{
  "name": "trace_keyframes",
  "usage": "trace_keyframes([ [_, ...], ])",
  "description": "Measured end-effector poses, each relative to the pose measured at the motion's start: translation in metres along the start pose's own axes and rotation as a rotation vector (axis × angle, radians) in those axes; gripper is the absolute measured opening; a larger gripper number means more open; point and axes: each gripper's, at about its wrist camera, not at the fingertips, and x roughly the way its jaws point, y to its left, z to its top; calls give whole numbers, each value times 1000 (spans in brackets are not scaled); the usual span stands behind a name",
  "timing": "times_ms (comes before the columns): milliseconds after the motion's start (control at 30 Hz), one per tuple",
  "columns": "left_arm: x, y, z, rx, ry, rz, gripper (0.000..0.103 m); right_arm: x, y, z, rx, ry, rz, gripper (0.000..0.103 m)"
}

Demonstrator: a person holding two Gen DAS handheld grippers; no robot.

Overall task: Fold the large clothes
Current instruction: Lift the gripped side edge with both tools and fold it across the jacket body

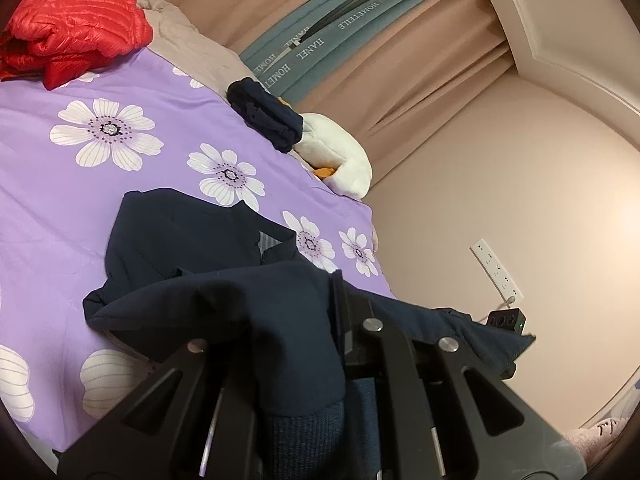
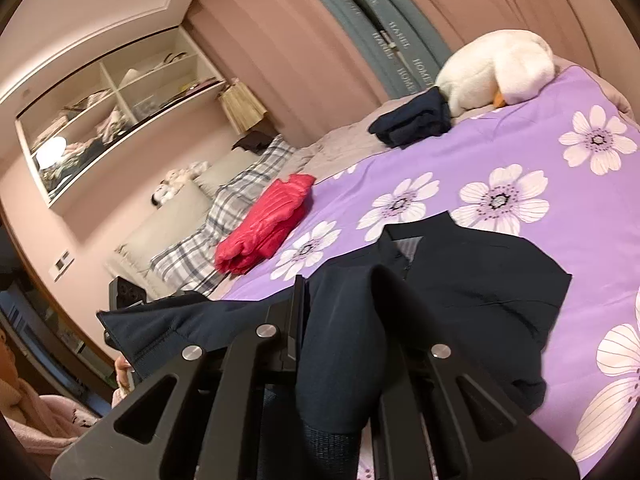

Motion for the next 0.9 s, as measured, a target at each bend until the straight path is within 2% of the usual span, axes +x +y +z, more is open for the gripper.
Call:
trace_keyframes([
  [400,23,20,10,-32,0,56,8,17,-30,3,37,-9,-94,8],
  [667,53,44,19,-66,21,98,8,40,-52,5,74,4,-132,8],
  [900,92,66,31,-87,76,170,8,68,-74,12,88,33,-195,8],
])
